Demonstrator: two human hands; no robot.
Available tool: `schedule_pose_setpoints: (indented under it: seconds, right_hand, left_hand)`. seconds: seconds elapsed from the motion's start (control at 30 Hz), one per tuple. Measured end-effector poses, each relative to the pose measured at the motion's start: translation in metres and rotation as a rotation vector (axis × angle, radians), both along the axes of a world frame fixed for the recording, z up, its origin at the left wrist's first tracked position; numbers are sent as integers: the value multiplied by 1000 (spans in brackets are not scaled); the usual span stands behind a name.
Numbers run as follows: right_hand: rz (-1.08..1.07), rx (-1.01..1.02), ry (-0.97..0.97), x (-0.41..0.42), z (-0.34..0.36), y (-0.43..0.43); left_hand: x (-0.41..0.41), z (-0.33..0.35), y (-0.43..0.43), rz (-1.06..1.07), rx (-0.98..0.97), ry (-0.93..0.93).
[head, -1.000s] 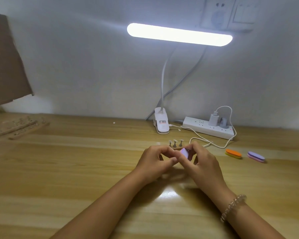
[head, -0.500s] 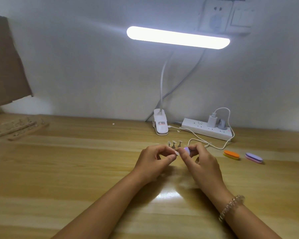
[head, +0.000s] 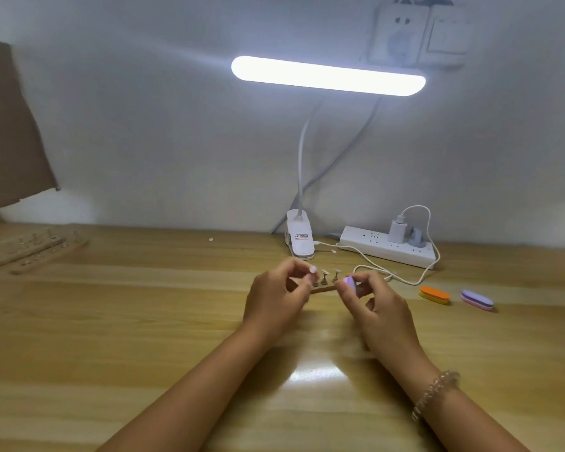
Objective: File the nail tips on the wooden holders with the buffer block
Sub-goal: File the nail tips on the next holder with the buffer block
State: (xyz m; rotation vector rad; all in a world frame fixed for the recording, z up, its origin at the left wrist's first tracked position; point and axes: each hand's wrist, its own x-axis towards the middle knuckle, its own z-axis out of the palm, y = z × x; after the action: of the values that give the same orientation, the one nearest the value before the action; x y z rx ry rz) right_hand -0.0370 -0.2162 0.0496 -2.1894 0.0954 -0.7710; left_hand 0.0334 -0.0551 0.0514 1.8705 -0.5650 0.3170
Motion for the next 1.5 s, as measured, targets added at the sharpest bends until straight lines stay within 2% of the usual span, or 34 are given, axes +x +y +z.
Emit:
schedule_pose_setpoints:
  seconds: [0.07,0.13,0.37,0.5,0.67,0.93,1.23,1.3,1.5]
  right_hand:
    - [-15,93,14,0,0,-4]
    - [11,99,42,0,-1,-4]
    - [84,81,68,2,0,0]
    - [77,129,72,5,0,-3]
    - [99,133,79,7,0,-3]
    - [106,128,103,5,1,-3]
    - [105,95,106,2,2,-1]
    - [105,96,103,2,2,-1]
    - [76,187,112,3,2,-3]
  left_hand:
    - [9,8,0,88,-46,-9]
    - [19,13,1,136,-56,9]
    - [38,7,-3,116,58,87]
    - [38,5,-13,114,6,165]
    - [32,-3,-11,103,163,77]
    - [29,-1,-12,186,305,133]
    - [29,-2,-12,191,340,148]
    - [30,-3,-13,193,356,117]
    - [35,-10,-21,256,534,-202]
